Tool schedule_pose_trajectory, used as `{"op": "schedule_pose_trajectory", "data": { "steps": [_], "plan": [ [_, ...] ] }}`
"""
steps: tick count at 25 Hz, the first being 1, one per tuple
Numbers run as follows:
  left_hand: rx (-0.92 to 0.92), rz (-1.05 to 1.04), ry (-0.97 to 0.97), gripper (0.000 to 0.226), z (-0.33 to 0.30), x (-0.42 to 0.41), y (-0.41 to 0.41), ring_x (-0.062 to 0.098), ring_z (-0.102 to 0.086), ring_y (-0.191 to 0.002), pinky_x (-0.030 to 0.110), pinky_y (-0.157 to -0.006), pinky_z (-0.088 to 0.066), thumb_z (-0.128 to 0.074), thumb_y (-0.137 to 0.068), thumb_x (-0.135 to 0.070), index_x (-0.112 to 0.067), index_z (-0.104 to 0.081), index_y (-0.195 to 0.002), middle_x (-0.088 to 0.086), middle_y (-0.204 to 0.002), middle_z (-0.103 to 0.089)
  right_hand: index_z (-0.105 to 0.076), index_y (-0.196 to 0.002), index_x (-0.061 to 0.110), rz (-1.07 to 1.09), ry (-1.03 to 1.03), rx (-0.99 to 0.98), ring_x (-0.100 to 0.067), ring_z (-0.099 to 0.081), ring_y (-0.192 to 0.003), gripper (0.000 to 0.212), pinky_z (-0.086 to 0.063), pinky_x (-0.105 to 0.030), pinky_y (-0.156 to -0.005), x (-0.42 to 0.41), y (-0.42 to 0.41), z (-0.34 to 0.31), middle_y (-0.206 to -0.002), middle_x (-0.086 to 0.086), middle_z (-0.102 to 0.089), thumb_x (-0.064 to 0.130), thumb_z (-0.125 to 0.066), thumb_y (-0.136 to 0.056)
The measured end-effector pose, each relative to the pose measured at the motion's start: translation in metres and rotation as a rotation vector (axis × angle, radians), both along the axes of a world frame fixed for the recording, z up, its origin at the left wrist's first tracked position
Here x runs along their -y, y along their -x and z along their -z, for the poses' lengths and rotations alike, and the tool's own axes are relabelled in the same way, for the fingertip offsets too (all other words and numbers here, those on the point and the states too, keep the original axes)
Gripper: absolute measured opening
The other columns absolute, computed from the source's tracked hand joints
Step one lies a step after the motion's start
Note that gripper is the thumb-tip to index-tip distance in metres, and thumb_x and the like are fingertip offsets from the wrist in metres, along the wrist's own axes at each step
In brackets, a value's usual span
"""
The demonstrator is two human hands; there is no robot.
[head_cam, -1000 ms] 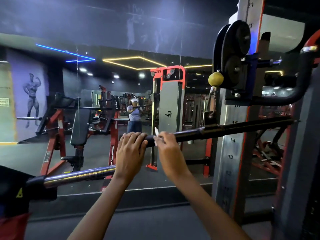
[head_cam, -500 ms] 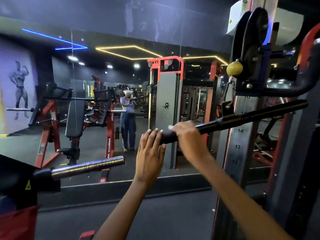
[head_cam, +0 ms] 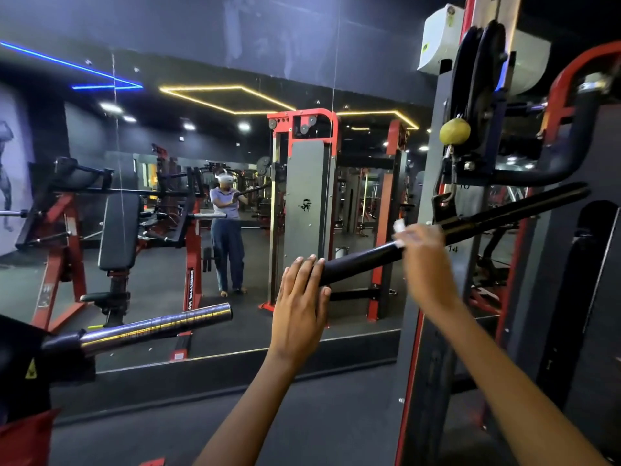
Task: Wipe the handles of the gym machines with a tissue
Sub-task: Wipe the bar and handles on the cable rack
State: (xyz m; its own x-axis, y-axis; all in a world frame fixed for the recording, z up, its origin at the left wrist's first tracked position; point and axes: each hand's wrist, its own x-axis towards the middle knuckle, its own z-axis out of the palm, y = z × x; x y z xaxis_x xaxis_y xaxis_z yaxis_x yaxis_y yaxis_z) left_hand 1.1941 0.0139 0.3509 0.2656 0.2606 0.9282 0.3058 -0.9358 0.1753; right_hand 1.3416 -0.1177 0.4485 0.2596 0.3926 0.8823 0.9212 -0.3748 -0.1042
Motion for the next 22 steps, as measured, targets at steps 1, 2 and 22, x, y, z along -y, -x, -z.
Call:
{"op": "schedule_pose_trajectory", "data": {
  "steps": [1, 2, 22],
  "plan": [
    [-0.006, 0.014, 0.002, 0.048, 0.001, 0.001, 0.001, 0.021, -0.026, -0.142, 0.042, -0.117, -0.019, -0.033, -0.102, -0.033, -0.010, -0.042, -0.144, 0.008, -0.147, -0.043, -0.061, -0.113, -0.002, 0.093, -0.108, -0.126, -0.028, -0.048, -0.111, 0.030, -0.045, -0.030, -0.098, 0.009, -0.011, -0.006, -0.115, -0.013, -0.057, 0.000, -0.041, -0.091],
    [-0.007, 0.030, 0.004, 0.049, 0.001, 0.003, 0.001, 0.020, -0.025, -0.142, 0.043, -0.117, -0.020, -0.033, -0.102, -0.033, -0.010, -0.041, -0.144, 0.008, -0.147, -0.043, -0.059, -0.116, -0.003, 0.140, -0.166, -0.203, -0.026, -0.046, -0.113, 0.029, -0.043, -0.029, -0.100, 0.009, -0.013, -0.006, -0.119, -0.013, -0.054, -0.001, -0.043, -0.092],
    [0.044, 0.091, 0.089, 0.051, -0.013, 0.003, 0.008, 0.019, -0.029, -0.139, 0.042, -0.117, -0.026, -0.029, -0.102, -0.035, -0.004, -0.045, -0.140, 0.010, -0.142, -0.048, -0.063, -0.105, 0.003, 0.122, 0.071, 0.030, -0.025, -0.048, -0.108, 0.024, -0.043, -0.030, -0.095, -0.012, 0.025, -0.011, -0.108, -0.011, -0.061, -0.001, -0.046, -0.089]
  ]
}}
